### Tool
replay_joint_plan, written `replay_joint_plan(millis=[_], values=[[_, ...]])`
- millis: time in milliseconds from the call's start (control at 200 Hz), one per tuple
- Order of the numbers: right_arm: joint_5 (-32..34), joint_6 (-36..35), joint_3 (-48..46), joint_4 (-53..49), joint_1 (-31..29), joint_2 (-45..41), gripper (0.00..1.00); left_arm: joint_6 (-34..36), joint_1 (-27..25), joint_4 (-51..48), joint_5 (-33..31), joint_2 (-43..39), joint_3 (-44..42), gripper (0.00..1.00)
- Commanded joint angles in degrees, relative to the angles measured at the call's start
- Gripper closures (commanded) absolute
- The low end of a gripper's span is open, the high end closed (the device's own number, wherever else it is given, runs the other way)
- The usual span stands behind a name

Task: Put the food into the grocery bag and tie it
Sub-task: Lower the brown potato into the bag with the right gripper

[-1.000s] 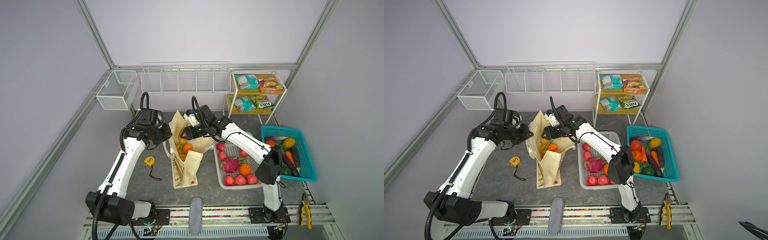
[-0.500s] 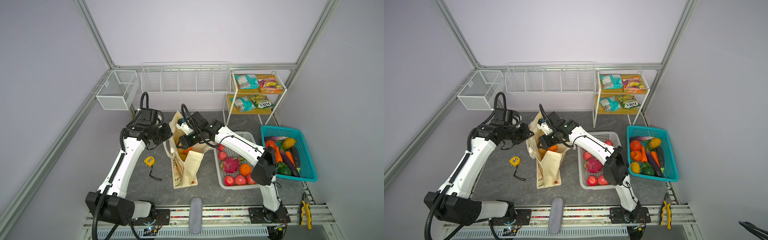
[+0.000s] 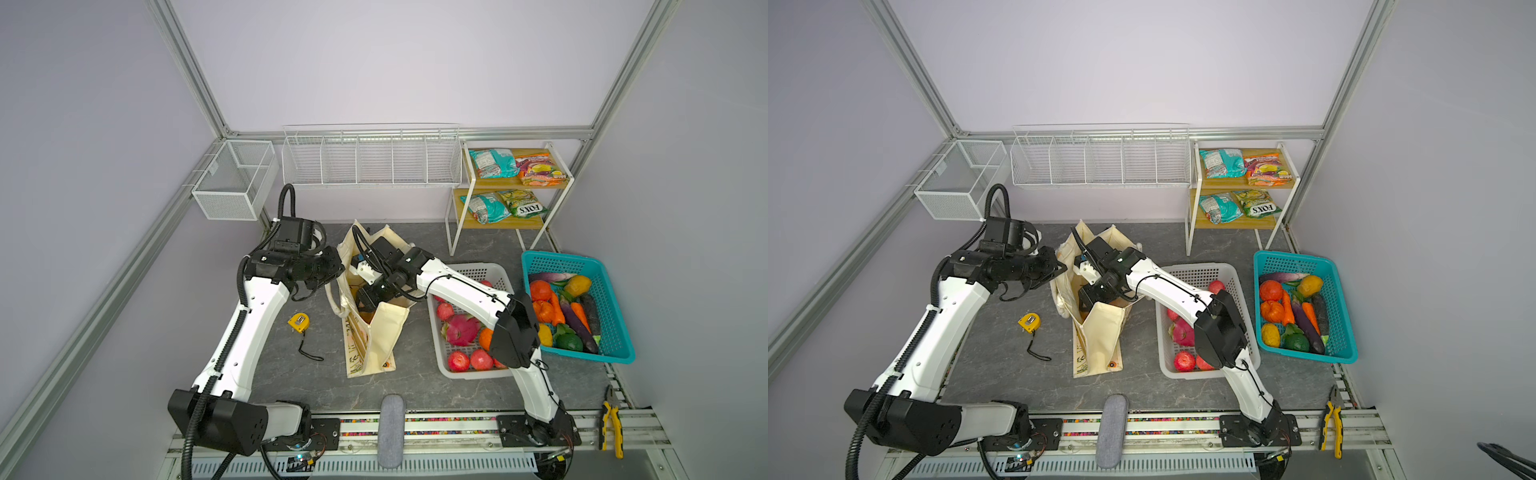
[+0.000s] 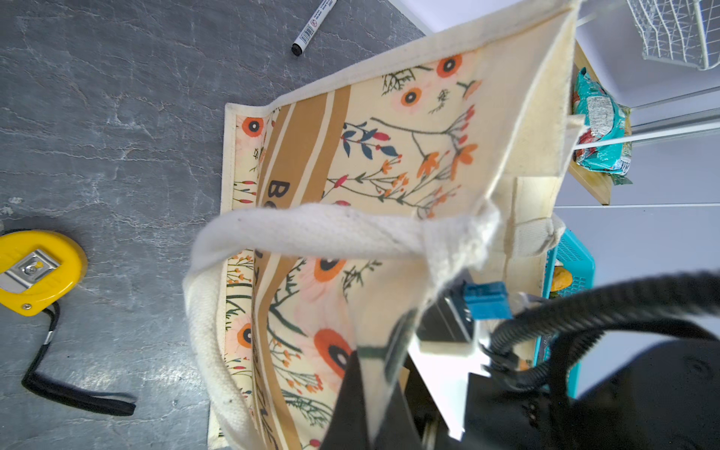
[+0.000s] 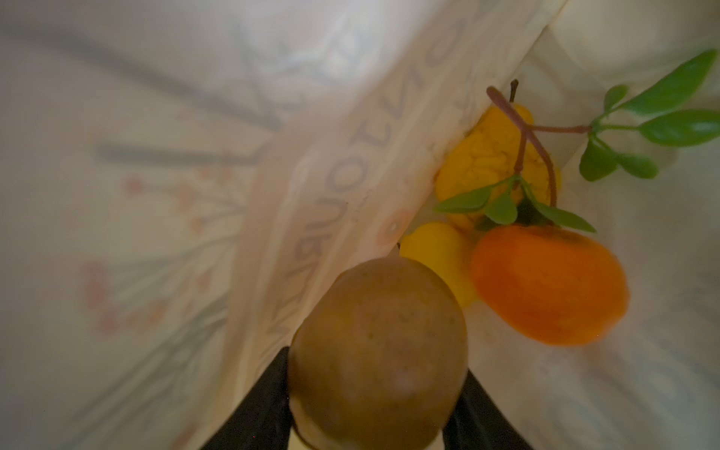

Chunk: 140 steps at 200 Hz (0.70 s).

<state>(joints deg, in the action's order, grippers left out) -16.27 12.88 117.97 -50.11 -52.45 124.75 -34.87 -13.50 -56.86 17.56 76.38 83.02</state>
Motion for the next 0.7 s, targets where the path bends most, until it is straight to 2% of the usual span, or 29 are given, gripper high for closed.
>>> replay_joint_plan(millis=[0, 460, 695], values=[[0.54, -1.69, 1.48, -2.15, -0.11, 1.57, 0.58, 0.07, 0.23, 0.37, -0.02, -1.64, -0.45, 1.0], [0.19, 0.71, 7.77, -3.29, -0.02, 9.47, 0.58, -0.02, 0.23, 0.22, 0.83, -1.82, -0.21, 1.0], [2.15, 2.13, 9.36, -3.98, -0.02, 13.75, 0.58, 1.11, 0.48, -1.0, 0.94, -1.95, 0.38, 1.0]])
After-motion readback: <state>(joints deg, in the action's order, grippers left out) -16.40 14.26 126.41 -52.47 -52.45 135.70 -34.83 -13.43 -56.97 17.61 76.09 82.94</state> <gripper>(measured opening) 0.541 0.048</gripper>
